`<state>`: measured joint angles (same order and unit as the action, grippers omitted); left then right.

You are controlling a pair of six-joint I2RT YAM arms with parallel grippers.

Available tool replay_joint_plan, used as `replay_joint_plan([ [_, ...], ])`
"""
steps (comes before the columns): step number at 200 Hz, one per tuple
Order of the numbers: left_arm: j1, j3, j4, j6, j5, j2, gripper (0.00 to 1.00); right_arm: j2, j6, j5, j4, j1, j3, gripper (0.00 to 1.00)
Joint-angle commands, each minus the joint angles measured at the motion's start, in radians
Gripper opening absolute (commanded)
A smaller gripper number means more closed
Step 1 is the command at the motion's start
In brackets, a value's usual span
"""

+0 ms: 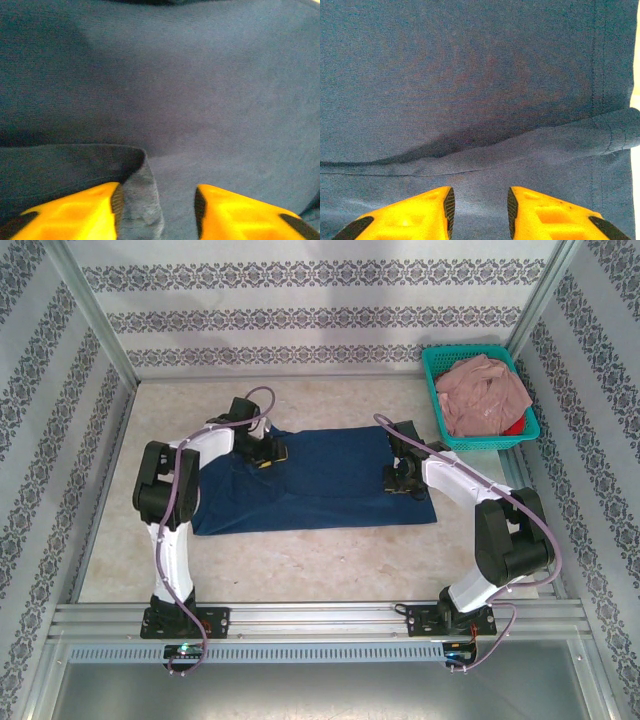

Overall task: Fold the inside-out t-shirt
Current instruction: Smooth out the T-shirt at the center of the table.

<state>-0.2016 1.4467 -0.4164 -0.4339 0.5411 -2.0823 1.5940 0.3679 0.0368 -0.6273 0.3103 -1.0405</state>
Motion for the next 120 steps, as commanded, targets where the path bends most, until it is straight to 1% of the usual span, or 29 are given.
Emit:
replay_joint_plan([
  [1,-0.02,0.053,-0.041,0.026,0.032,-0.018,0.37,0.004,-0.005,0.001,-0.001,0.0,-0.012,0.36],
  [12,-0.023,0.068,-0.035,0.026,0.047,-0.027,0.34,0.006,-0.005,0.0,-0.002,0.0,-0.015,0.36],
  [30,-0.028,0.096,-0.024,0.023,0.08,-0.045,0.33,0.009,-0.007,0.001,0.0,0.0,-0.013,0.36],
  [47,-0.032,0.125,-0.003,0.015,0.112,-0.069,0.33,0.011,-0.007,0.001,0.0,0.0,-0.014,0.36],
  [68,-0.035,0.183,0.001,0.012,0.179,-0.105,0.33,0.009,-0.01,0.001,-0.003,0.0,-0.018,0.36],
  [82,-0.036,0.196,0.002,0.021,0.197,-0.087,0.34,0.005,-0.013,0.005,-0.007,0.0,-0.021,0.36],
  [89,-0.035,0.181,0.002,0.032,0.179,-0.055,0.36,0.0,-0.019,0.006,-0.009,-0.002,-0.02,0.37],
  [102,-0.03,0.098,0.028,0.041,0.099,0.05,0.41,-0.014,-0.032,-0.015,-0.004,-0.018,-0.014,0.37],
  [120,-0.013,-0.089,0.077,-0.031,-0.094,0.213,0.48,-0.032,-0.031,-0.091,0.061,-0.067,0.013,0.39],
])
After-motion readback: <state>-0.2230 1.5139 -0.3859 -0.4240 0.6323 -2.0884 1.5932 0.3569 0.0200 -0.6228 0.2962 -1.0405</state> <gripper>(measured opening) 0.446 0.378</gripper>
